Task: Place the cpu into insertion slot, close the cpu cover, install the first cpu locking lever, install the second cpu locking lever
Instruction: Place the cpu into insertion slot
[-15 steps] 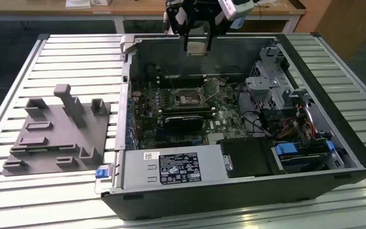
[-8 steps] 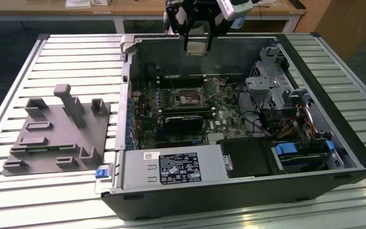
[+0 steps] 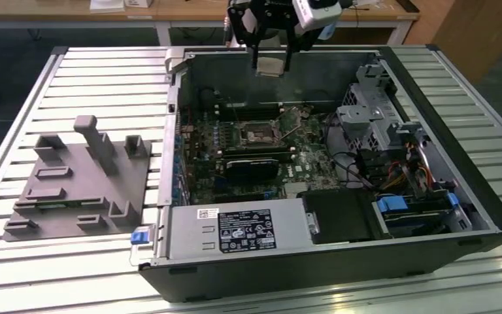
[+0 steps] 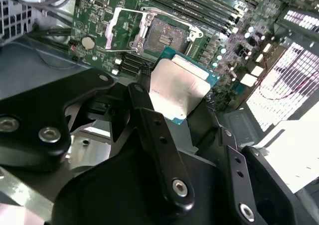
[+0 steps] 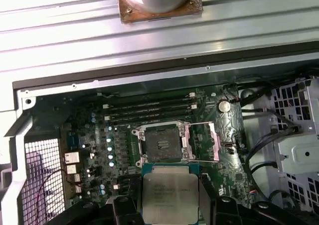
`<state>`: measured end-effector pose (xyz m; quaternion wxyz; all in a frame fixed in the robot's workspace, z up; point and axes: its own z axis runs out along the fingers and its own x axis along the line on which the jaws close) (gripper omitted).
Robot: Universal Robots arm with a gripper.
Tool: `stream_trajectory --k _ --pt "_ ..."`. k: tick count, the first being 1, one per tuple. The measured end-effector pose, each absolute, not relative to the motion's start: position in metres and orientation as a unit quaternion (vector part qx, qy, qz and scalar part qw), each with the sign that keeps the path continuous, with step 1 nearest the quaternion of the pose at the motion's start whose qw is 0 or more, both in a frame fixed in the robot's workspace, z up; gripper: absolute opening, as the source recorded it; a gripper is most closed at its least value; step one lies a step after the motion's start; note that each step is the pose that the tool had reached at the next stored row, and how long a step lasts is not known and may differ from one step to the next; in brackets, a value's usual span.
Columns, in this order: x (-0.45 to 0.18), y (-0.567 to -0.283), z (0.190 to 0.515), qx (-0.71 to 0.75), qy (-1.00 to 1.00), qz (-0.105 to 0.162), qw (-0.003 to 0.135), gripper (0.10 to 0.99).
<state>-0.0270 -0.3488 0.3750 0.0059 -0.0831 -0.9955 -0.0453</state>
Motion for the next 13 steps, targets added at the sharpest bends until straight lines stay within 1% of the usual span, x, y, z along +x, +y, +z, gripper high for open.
stream_trajectory --k 13 --pt "-0.027 -0.3488 0.3733 -0.164 -0.985 -0.045 0.002 0.541"
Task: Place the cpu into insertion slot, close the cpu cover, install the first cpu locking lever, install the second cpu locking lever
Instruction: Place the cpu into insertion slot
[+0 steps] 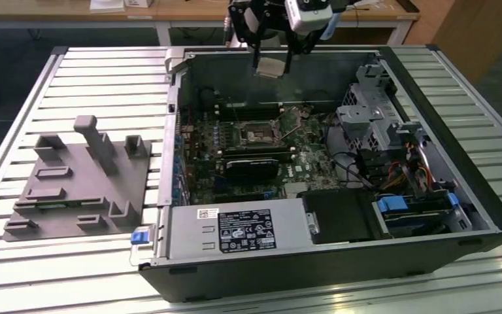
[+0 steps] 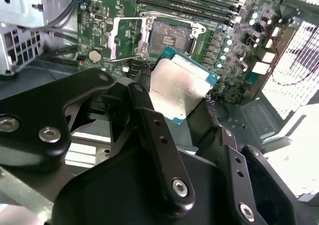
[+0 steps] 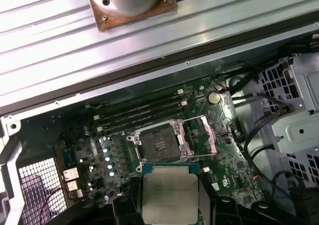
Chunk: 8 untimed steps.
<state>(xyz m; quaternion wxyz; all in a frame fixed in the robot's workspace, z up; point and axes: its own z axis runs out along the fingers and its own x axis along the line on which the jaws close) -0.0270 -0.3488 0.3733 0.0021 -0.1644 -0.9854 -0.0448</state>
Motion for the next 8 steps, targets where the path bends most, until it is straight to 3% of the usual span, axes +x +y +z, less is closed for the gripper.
stream_trajectory --k 8 --pt "-0.027 -0.3488 0.3725 -0.214 -0.976 -0.044 0.0 0.541"
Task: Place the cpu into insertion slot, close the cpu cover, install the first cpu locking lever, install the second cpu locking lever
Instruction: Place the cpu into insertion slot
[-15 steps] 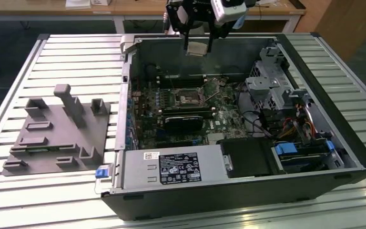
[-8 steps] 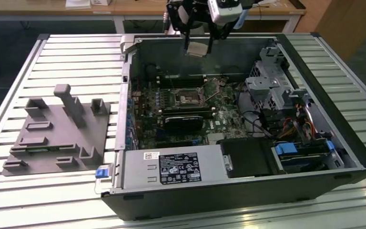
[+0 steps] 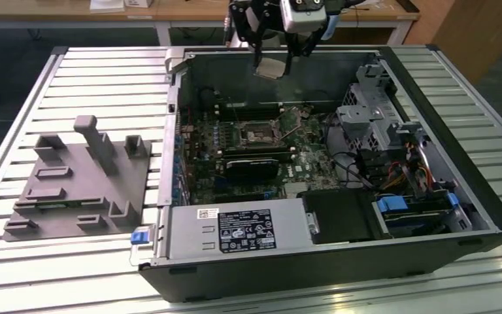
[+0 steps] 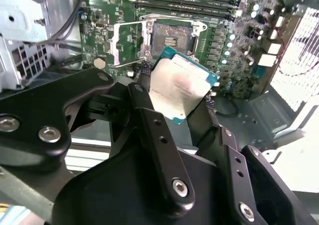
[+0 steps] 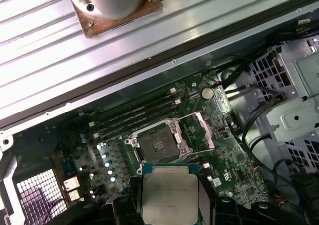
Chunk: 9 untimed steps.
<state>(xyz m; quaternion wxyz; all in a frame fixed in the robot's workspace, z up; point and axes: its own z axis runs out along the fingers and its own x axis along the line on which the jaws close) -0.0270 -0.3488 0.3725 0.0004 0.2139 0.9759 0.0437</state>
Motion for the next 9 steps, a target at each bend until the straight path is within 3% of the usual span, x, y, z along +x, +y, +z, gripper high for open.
stream_trajectory --k 9 --pt "-0.027 -0.3488 0.3711 0.28 0.959 0.041 0.004 0.541"
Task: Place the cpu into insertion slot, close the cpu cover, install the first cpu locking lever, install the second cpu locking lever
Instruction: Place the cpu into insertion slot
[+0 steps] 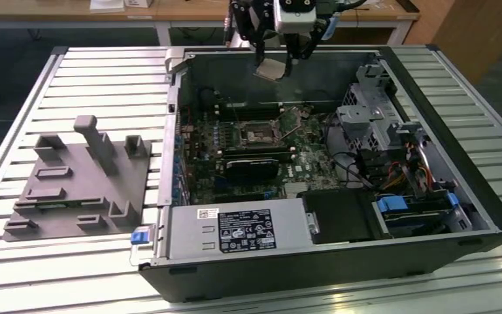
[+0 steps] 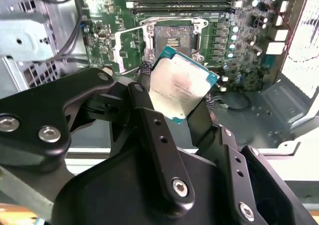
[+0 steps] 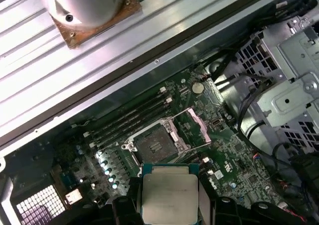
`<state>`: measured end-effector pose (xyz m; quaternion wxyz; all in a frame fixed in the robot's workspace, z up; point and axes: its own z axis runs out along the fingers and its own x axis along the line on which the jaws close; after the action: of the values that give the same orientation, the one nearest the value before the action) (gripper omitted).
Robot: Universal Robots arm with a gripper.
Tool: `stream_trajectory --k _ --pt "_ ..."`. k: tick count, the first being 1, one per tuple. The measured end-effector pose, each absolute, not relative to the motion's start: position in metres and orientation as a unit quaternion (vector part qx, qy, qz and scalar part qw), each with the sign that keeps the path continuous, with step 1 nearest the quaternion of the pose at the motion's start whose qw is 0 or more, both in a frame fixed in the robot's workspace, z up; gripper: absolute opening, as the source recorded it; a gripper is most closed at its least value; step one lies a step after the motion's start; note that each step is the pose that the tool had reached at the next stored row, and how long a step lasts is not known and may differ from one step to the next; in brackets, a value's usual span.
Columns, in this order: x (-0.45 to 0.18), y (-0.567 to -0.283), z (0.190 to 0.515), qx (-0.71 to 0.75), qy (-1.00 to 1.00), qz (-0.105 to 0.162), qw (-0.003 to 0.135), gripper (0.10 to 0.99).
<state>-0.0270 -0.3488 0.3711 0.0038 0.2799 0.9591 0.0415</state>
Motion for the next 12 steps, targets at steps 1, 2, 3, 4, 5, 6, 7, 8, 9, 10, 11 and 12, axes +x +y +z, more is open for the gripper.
stream_trajectory --k 1,2,3,4,5,6,7,8,9,10,11,12 --pt "-0.027 -0.3488 0.3709 0.287 0.957 0.041 0.004 0.541" --pt "-0.027 -0.3488 0.3707 0.295 0.955 0.041 0.005 0.541" --pt "-0.027 -0.3488 0.3705 0.303 0.952 0.04 0.005 0.541" --pt "-0.027 -0.3488 0.3702 0.311 0.949 0.04 0.006 0.541" --pt "-0.027 -0.3488 0.37 0.319 0.947 0.04 0.006 0.541" --pt "-0.027 -0.3488 0.3698 0.327 0.944 0.039 0.006 0.541" --pt "-0.027 -0.3488 0.3695 0.334 0.942 0.039 0.007 0.541" --pt "-0.027 -0.3488 0.3692 0.342 0.939 0.038 0.007 0.541" --pt "-0.027 -0.3488 0.3689 0.349 0.936 0.038 0.008 0.541" --pt "-0.027 -0.3488 0.3686 0.357 0.933 0.037 0.008 0.541" --pt "-0.027 -0.3488 0.3684 0.365 0.93 0.037 0.009 0.541" --pt "-0.027 -0.3488 0.3681 0.373 0.927 0.036 0.009 0.541"
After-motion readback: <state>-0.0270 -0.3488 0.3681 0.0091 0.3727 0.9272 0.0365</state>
